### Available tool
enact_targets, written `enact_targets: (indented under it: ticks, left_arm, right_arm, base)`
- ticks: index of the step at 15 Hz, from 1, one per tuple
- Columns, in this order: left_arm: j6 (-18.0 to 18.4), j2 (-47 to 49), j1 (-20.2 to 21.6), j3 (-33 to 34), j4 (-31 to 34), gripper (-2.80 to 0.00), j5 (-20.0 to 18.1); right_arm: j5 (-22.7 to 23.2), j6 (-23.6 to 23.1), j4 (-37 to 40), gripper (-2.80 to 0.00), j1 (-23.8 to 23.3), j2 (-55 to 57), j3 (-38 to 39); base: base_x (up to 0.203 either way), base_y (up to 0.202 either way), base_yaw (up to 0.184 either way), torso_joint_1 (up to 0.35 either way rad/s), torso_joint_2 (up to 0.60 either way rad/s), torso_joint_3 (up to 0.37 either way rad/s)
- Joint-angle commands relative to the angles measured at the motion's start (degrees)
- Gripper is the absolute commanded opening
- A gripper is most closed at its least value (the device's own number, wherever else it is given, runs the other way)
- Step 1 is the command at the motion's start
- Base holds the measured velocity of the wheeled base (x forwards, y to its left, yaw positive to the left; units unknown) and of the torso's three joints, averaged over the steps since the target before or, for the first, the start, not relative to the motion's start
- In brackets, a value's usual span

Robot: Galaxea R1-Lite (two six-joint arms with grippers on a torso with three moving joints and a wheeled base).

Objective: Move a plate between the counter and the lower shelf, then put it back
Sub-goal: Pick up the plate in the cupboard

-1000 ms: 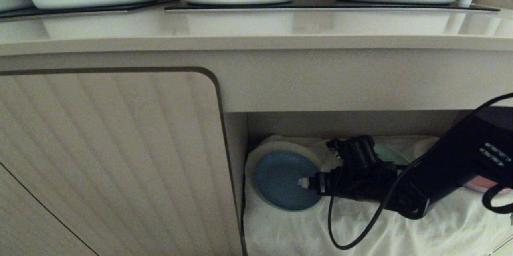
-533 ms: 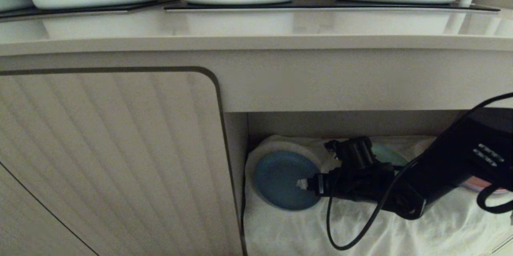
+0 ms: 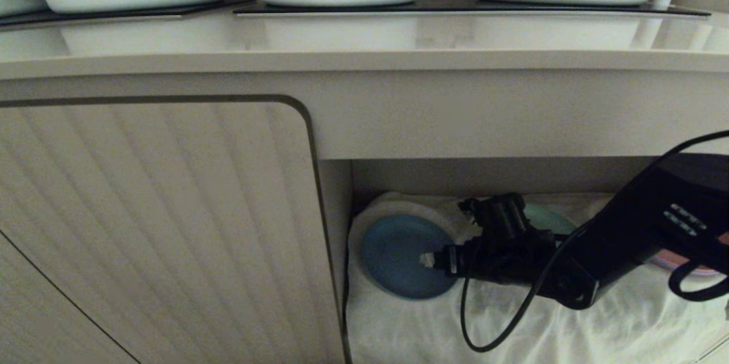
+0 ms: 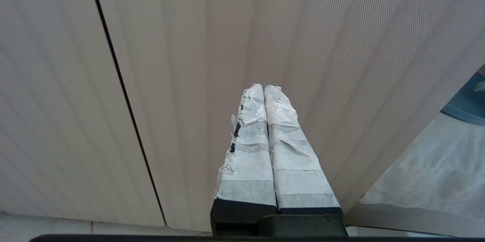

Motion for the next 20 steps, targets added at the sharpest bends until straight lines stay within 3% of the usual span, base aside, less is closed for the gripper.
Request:
enact_targets:
  ticks: [1, 2, 20]
  left_arm:
    - [-0.04, -0.02, 0.0, -0.05, 0.0, -2.8, 0.03]
    - [-0.05, -0.02, 0.0, 0.02, 0.0, -2.8, 0.03]
    - [-0.05, -0.02, 0.0, 0.0, 0.0, -2.8, 0.03]
  right_arm:
    - [0.07, 0.14, -0.15, -0.41, 0.0, 0.29, -0.04]
    - [0.07, 0.16, -0.16, -2.8, -0.01, 0.38, -0.13]
    - [-3.18, 0.25, 0.57, -2.8, 0.08, -0.15, 0.84]
  base:
    - [0.0, 0.0, 0.0, 0.0, 0.0, 0.0]
    - [0.0, 0.0, 0.0, 0.0, 0.0, 0.0]
    - [0.0, 0.0, 0.0, 0.0, 0.0, 0.0]
